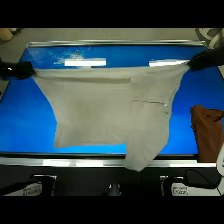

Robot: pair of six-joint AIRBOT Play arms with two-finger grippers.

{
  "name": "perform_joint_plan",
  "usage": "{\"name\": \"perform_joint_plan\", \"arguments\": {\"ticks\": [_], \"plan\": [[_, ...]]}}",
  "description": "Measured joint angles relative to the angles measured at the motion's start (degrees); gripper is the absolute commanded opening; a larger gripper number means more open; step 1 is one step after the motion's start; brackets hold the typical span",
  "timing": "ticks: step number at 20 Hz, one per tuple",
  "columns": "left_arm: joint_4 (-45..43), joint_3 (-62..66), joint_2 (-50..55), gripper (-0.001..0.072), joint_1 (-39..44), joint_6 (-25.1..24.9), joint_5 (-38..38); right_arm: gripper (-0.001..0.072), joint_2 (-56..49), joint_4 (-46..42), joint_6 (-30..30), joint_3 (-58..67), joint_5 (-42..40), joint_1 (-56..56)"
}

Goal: Fold the shirts.

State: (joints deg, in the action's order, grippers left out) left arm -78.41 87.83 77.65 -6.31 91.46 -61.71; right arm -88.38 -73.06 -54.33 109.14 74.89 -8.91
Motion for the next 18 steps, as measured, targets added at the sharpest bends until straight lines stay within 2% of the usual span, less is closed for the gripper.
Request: {"name": "perform_joint_plan", "arguments": {"ticks": [7, 11, 14, 18], "plan": [[2.56, 0.5, 13.7, 0.0025, -0.04, -0.13, 8.87, 0.0023, -15.58, -2.34, -9.11, -0.02, -17.68, 6.34], [3.23, 3.61, 19.5, 0.0025, -0.33, -0.13, 11.19, 0.0024, -19.02, -2.43, -11.1, -0.02, -23.1, 7.02], [3.63, 5.7, 21.22, 0.0026, -1.03, -1.4, 8.92, 0.0024, -19.1, -2.73, -10.54, 0.0, -21.84, 7.13], [2.86, 6.4, 21.86, 0.0025, -2.4, -7.8, -3.17, 0.0024, -18.25, -4.85, -5.6, -0.2, -7.61, 7.17]]}}
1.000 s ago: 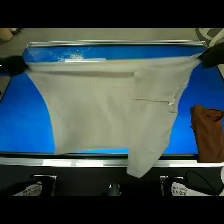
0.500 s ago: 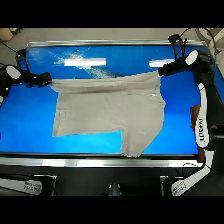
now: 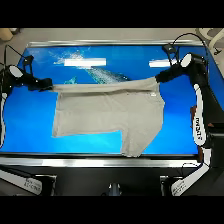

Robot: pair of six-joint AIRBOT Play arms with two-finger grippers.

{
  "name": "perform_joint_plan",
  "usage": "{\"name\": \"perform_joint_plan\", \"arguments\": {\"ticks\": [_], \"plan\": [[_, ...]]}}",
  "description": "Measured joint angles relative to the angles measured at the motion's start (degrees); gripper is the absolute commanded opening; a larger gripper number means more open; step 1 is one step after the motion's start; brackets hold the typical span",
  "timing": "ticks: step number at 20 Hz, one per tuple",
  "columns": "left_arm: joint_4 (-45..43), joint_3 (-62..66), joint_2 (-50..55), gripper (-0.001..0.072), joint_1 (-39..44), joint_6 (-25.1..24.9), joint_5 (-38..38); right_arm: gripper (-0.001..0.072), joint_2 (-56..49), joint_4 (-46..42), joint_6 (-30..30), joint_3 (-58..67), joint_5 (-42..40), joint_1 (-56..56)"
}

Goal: Fold the shirts.

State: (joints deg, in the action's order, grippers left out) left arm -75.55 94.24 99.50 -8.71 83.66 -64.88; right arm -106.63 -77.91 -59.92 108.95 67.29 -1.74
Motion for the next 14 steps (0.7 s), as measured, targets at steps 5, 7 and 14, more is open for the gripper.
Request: {"name": "perform_joint_plan", "arguments": {"ticks": [5, 7, 14], "plan": [[-0.72, -5.03, 0.46, 0.0025, -0.61, -2.16, -11.67, 0.0024, -1.81, -3.13, 1.99, -3.67, 13.27, 0.0], [-0.74, -6.88, 0.66, 0.0026, -0.68, -2.14, -13.22, 0.0024, -3.04, -2.73, 1.6, -4.44, 14.93, 0.0], [-0.52, -7.13, -0.17, 0.0501, -2.89, -2.01, -18.99, 0.0494, -1.79, -1.29, -0.04, -5.07, 19.28, -1.73]]}}
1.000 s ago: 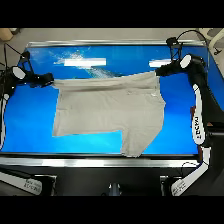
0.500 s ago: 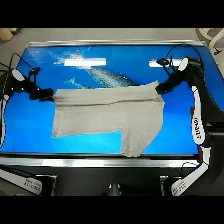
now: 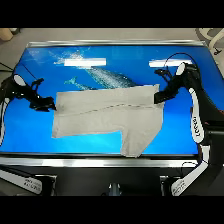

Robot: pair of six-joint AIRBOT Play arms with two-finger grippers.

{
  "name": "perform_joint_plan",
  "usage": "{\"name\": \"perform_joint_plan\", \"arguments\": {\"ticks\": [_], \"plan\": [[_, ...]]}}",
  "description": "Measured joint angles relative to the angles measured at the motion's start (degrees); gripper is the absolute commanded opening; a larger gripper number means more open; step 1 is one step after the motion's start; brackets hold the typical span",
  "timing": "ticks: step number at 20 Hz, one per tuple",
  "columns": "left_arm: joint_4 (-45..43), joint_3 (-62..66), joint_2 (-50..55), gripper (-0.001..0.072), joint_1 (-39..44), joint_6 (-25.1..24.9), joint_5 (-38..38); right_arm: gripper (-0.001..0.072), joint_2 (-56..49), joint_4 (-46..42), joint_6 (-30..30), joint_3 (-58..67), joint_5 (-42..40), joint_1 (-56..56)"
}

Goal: Fold the shirts.

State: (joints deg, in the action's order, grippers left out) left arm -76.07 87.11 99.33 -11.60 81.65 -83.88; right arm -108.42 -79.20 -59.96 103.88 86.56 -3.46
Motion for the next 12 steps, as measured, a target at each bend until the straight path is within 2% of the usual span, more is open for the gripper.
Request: {"name": "perform_joint_plan", "arguments": {"ticks": [2, 3, 5, 9, 12], "plan": [[-0.02, -0.81, -1.9, 0.0499, -2.03, 1.11, -2.14, 0.0475, 1.81, -0.61, 0.11, -0.15, 3.78, -2.73], [-0.02, -2.51, -3.61, 0.0498, -3.08, 1.53, -2.97, 0.0435, 2.91, -0.74, 0.26, -0.72, 5.81, -4.15], [-0.02, -9.2, -7.96, 0.0498, -4.61, 1.88, -3.02, 0.0419, 6.08, -1.66, 0.52, -3.89, 8.2, -6.56], [0.02, -27.02, -16.74, 0.0498, -6.12, 0.57, 1.81, 0.0419, 13.66, -2.03, 1.53, -14.86, 6.03, -8.37], [1.86, -34.6, -19.71, 0.0498, -6.51, -0.68, 5.62, 0.0419, 16.57, -1.97, 2.21, -20.22, 4.48, -8.81]]}}
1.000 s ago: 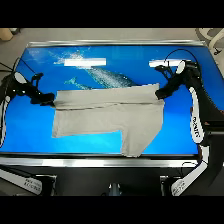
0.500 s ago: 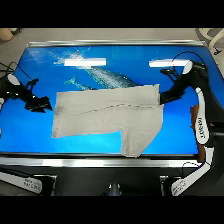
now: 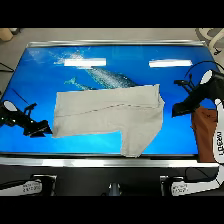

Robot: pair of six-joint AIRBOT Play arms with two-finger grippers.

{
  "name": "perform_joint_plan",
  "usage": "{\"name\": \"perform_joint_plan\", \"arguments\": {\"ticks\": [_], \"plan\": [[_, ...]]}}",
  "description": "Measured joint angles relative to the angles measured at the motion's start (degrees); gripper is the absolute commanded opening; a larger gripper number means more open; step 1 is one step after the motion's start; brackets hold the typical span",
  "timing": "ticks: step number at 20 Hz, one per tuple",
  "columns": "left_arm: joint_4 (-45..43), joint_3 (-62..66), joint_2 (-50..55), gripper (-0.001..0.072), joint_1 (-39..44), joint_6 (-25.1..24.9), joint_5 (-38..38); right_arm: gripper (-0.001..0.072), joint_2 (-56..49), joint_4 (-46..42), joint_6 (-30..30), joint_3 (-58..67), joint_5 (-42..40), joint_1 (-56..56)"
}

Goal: Fold the shirts.

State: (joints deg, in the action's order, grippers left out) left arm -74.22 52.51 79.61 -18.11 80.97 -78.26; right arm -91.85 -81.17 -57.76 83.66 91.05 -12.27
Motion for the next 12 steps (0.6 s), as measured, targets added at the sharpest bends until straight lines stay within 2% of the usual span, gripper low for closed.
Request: {"name": "perform_joint_plan", "arguments": {"ticks": [6, 9, 10, 12], "plan": [[6.16, -4.0, 0.15, 0.049, 0.17, 0.11, 5.31, 0.0419, 1.57, 0.13, 0.63, -4.13, -0.96, -0.24], [7.26, -4.39, 1.49, 0.011, 0.85, 0.52, 5.9, 0.0429, 2.32, 0.22, 0.61, -7.45, -1.11, -0.33], [7.28, -4.52, 1.7, 0.0034, 1.03, 0.57, 6.54, 0.0453, 3.04, 0.83, 0.68, -9.05, -1.44, -0.33], [7.67, -4.52, 1.92, 0.0026, 1.22, 0.63, 7.1, 0.0485, 5.38, 2.78, 1.27, -13.6, -2.95, -0.33]]}}
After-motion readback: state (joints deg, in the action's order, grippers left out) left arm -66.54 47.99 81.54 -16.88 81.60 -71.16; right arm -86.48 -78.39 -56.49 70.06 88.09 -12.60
